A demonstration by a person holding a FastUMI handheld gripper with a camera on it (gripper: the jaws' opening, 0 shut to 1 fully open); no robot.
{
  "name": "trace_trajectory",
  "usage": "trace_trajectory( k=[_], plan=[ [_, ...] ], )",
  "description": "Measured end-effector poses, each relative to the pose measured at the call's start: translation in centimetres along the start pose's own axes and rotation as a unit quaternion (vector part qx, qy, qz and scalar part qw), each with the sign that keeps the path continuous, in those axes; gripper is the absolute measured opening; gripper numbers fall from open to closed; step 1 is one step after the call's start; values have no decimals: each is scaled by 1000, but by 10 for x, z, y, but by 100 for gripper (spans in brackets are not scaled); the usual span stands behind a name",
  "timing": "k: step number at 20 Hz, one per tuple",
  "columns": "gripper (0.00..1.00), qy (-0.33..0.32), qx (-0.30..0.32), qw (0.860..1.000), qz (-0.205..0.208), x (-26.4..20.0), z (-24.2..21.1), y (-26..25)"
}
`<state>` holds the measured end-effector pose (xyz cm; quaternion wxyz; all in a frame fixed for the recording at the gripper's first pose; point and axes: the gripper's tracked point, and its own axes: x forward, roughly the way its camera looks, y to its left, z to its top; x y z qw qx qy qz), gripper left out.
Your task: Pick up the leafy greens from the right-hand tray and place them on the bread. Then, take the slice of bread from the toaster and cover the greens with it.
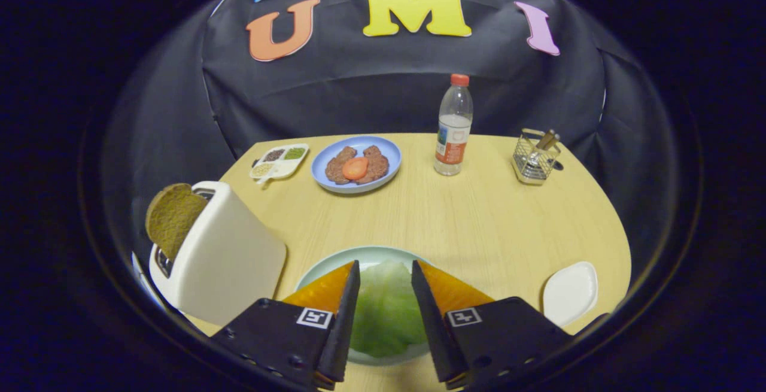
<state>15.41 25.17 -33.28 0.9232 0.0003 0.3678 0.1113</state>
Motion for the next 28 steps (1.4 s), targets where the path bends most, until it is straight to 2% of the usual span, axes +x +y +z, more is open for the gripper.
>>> trace_trajectory(
  k=[2, 8, 10, 13, 17, 24, 28],
  plan=[
    [60, -31, -14, 999, -10, -27, 16, -1],
    [89, -116, -15, 993, -7, -108, 56, 25],
    [95, -155, -28, 987, -15, -133, 73, 31],
    [96, -196, -24, 980, -22, -162, 91, 43],
    [95, -198, -34, 980, -5, -173, 91, 77],
    [95, -165, -60, 984, 19, -140, 75, 155],
    [95, -143, -54, 988, 11, -111, 59, 188]
  ],
)
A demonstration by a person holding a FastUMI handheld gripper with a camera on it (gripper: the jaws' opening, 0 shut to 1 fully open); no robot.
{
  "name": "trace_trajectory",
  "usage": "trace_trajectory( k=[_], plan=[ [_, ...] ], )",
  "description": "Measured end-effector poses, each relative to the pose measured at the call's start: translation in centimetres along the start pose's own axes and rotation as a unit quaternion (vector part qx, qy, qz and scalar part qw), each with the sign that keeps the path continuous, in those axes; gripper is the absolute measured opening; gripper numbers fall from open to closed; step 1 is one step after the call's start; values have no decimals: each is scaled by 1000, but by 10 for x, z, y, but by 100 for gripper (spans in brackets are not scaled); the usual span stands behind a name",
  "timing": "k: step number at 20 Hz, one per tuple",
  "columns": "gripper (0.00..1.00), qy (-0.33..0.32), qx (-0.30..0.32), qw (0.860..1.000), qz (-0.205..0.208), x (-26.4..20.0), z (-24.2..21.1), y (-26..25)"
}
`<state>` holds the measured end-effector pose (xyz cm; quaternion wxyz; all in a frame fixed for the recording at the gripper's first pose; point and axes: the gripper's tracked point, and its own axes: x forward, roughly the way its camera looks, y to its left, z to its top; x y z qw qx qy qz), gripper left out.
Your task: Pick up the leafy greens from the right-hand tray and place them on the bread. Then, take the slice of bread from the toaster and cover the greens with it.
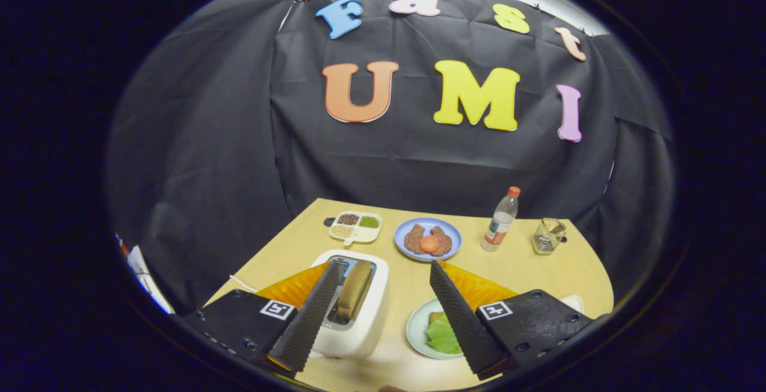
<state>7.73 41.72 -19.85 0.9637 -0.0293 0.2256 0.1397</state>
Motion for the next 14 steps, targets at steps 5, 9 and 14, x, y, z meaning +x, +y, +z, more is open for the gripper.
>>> trace_trajectory(
  k=[5, 9, 14],
  plan=[
    [95, 60, 19, 998, -13, 38, -36, 32],
    [76, 91, 34, 995, -37, 64, -43, 35],
    [53, 147, 59, 986, -58, 86, -55, 33]
  ],
)
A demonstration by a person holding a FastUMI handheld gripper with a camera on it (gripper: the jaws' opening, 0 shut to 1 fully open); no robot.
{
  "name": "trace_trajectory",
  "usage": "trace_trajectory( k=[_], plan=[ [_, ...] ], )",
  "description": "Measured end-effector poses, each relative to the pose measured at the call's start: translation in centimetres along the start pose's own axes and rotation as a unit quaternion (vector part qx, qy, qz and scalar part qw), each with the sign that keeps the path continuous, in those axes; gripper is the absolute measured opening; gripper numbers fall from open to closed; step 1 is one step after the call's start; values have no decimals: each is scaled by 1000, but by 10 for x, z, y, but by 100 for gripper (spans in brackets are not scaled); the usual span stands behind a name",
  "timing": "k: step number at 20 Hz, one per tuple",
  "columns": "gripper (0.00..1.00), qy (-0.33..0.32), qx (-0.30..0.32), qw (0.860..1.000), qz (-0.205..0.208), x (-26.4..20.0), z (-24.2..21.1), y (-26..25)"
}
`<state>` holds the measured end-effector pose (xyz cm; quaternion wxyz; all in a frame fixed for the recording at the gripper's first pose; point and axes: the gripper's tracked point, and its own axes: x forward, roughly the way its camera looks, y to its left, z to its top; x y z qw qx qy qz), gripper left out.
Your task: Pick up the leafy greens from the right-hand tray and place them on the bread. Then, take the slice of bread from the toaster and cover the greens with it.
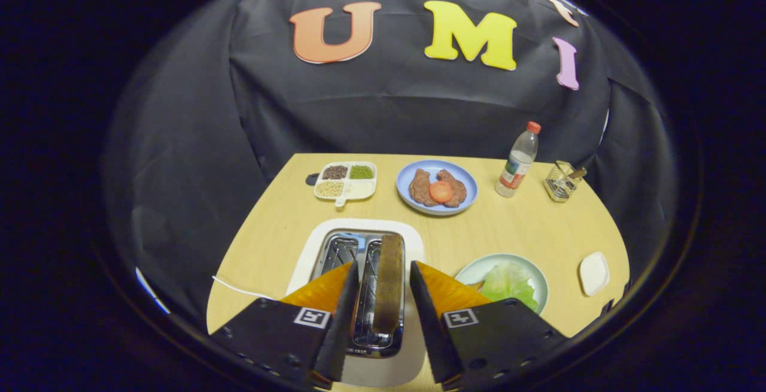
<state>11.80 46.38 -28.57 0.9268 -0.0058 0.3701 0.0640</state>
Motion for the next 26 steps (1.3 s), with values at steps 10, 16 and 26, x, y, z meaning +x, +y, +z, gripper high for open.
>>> trace_trajectory(
  k=[10, 16, 26],
  plan=[
    [13, 27, 29, 998, 41, -29, 11, 2],
    [13, 2, 59, 996, 73, -77, 46, -23],
    [13, 11, 139, 988, 64, -88, 51, -124]
  ],
)
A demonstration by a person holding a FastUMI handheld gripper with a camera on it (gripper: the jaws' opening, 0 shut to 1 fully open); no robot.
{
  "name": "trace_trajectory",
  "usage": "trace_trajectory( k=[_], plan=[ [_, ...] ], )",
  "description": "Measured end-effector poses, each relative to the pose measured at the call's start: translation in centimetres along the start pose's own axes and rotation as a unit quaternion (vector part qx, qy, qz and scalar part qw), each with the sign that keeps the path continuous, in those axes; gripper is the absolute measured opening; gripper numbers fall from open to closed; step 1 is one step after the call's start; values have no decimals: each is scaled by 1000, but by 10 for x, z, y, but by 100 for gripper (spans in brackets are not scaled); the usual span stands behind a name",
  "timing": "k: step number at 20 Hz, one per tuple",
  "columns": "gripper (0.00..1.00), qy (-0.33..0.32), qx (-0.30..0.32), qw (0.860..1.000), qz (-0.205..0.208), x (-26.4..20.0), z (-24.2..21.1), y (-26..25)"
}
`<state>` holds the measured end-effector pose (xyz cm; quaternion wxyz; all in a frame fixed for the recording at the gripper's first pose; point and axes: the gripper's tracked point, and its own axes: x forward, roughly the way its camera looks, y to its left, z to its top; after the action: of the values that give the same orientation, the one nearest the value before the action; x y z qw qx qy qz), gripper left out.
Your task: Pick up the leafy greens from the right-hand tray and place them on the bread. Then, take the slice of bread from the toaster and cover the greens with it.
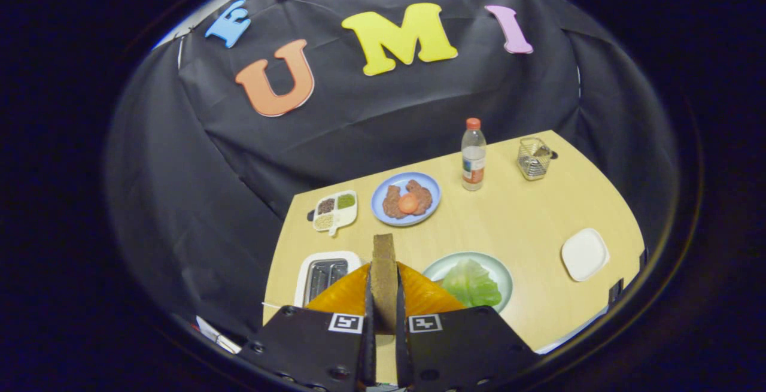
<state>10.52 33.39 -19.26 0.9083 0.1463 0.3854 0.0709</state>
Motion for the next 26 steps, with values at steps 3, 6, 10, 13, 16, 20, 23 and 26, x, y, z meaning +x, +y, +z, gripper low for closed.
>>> trace_trajectory(
  k=[3, 6, 10, 13, 16, 20, 23, 26],
  plan=[
    [13, 20, 8, 1000, -11, 18, -14, -28],
    [13, 51, -2, 999, -3, 42, -34, -44],
    [13, 68, -5, 998, 3, 76, -54, -65],
    [13, 82, 14, 996, 25, 94, -65, -72],
    [13, 84, 29, 996, 24, 108, -67, -90],
    [13, 100, 24, 994, 28, 121, -77, -107],
    [13, 103, 29, 994, 17, 130, -82, -125],
    [13, 113, 24, 993, 9, 137, -89, -139]
  ],
)
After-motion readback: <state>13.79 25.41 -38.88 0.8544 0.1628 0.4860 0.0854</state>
